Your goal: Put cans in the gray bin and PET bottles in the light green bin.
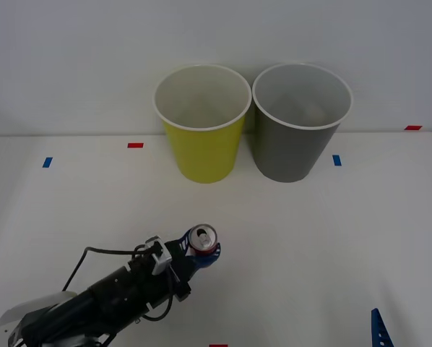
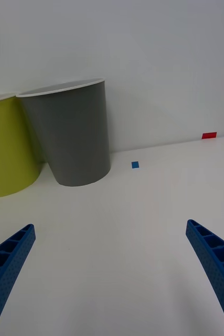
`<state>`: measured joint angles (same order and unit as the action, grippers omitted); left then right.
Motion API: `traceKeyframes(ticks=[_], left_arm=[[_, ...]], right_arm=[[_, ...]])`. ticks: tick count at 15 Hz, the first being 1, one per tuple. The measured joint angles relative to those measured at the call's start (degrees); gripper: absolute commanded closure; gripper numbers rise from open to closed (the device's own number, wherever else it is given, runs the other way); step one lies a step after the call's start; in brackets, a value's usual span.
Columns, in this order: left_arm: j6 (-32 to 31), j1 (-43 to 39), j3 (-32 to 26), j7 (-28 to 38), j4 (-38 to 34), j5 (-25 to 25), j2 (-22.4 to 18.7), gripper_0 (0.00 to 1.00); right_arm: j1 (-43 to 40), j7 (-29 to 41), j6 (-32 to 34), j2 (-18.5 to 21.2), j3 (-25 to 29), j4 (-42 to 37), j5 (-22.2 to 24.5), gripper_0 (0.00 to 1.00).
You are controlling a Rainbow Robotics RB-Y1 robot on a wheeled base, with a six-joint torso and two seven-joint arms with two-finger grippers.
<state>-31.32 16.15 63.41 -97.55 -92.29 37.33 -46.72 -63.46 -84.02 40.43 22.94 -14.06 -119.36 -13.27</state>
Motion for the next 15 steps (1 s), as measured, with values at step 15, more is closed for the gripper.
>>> traceKeyframes(ticks=[15], left_arm=[[62.8,-15.27,-39.17,-0.61,-46.25,-0.9,-1.24,1.0]], right_arm=[[0.0,0.0,0.0,0.0,0.0,0.0,0.0,0.0]])
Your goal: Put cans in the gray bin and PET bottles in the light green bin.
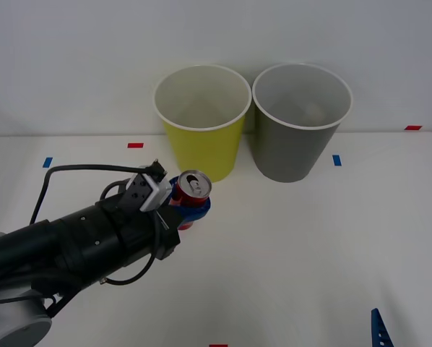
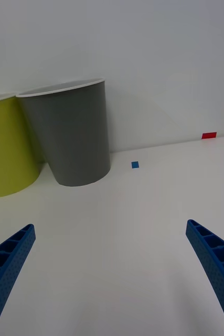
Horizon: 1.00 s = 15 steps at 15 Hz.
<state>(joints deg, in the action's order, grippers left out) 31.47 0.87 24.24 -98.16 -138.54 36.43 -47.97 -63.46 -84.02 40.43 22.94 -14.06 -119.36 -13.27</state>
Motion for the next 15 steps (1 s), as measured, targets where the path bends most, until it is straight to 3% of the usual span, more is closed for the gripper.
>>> traceKeyframes(ticks=[3,6,15], left_arm=[[13.92,-0.41,-9.73,-0.65,-7.06,4.9,4.08,1.0],[21.32,-0.32,-19.79,-1.89,-11.09,12.81,8.52,1.0],[21.8,8.08,-33.07,-1.28,-11.47,29.29,13.87,1.0]], right_arm=[[0.0,0.0,0.0,0.0,0.0,0.0,0.0,0.0],[0.0,0.0,0.0,0.0,0.0,0.0,0.0,0.0],[0.0,0.0,0.0,0.0,0.0,0.0,0.0,0.0]])
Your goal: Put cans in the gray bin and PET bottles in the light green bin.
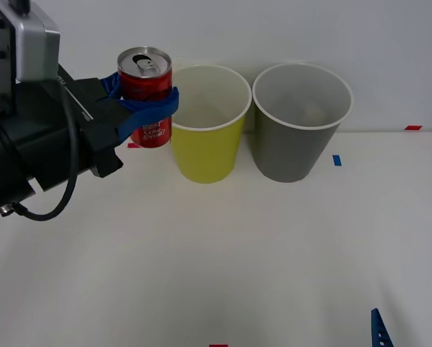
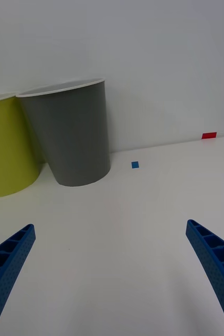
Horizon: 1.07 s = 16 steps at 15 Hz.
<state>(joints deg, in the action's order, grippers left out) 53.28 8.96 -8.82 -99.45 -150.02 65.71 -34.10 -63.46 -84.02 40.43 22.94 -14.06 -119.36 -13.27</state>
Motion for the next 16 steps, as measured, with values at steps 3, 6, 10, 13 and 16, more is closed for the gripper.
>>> traceKeyframes(ticks=[3,6,10,13,16], left_arm=[[-0.05,3.02,-1.13,0.92,0.04,2.91,1.31,1.0],[-0.07,7.55,-0.99,2.16,3.18,3.94,2.04,1.0],[-0.82,12.93,0.59,3.65,6.86,4.92,3.16,1.0],[-2.44,15.94,2.71,4.71,10.03,4.98,3.2,1.0],[-5.22,20.5,7.0,5.1,15.72,4.26,3.17,1.0]], right_arm=[[0.0,0.0,0.0,0.0,0.0,0.0,0.0,0.0],[0.0,0.0,0.0,0.0,0.0,0.0,0.0,0.0],[0.0,0.0,0.0,0.0,0.0,0.0,0.0,0.0],[0.0,0.0,0.0,0.0,0.0,0.0,0.0,0.0],[0.0,0.0,0.0,0.0,0.0,0.0,0.0,0.0]])
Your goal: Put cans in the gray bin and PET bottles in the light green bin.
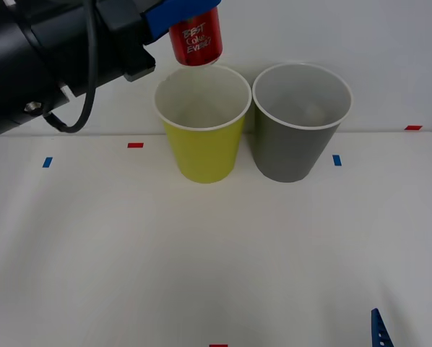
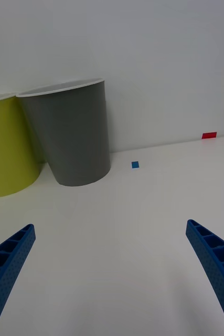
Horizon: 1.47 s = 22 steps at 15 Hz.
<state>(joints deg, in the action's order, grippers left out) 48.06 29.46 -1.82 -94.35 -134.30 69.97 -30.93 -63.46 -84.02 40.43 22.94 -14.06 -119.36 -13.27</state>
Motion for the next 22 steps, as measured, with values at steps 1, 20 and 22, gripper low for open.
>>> traceKeyframes(ticks=[1,20,22], left_arm=[[-0.74,1.65,1.48,0.02,1.75,-0.3,0.0,1.0],[-26.16,25.29,29.96,-0.41,32.51,-3.24,-0.79,1.0],[-27.98,27.11,31.84,-0.77,35.67,-3.51,-0.58,1.0]], right_arm=[[0.0,0.0,0.0,0.0,0.0,0.0,0.0,0.0],[0.0,0.0,0.0,0.0,0.0,0.0,0.0,0.0],[0.0,0.0,0.0,0.0,0.0,0.0,0.0,0.0]])
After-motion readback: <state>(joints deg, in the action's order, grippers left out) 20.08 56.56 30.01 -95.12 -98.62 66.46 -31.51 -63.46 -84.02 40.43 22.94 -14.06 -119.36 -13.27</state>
